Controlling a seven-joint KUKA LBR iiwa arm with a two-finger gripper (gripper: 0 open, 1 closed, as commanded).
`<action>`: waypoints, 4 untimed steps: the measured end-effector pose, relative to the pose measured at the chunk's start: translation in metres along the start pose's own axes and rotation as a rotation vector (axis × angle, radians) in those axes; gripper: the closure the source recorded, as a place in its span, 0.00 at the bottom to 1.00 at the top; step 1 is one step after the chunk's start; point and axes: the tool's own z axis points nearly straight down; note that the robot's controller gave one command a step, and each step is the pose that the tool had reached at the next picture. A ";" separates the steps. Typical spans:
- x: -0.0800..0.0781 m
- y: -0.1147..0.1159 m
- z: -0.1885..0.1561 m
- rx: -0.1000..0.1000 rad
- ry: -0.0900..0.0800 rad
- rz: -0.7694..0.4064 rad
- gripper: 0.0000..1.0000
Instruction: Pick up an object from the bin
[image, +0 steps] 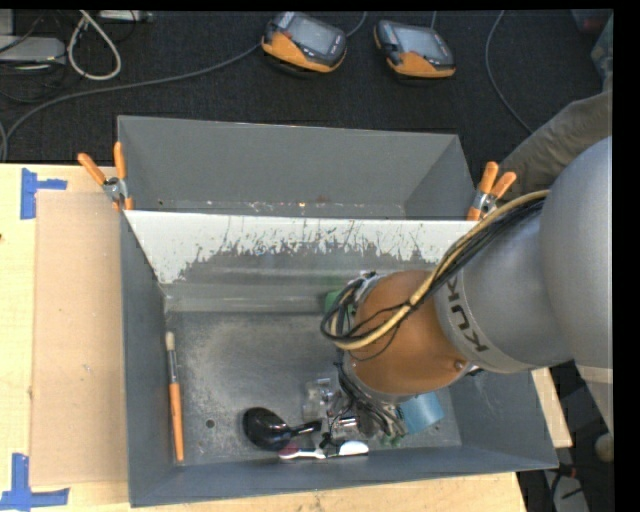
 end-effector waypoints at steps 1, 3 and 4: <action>0.000 0.000 0.000 0.000 0.000 0.001 1.00; 0.000 0.000 0.000 0.000 0.000 0.002 1.00; -0.017 -0.024 0.004 -0.002 -0.001 -0.528 1.00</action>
Offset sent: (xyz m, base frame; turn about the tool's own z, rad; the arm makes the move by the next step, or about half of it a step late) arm 0.0000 0.0000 0.0000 0.0000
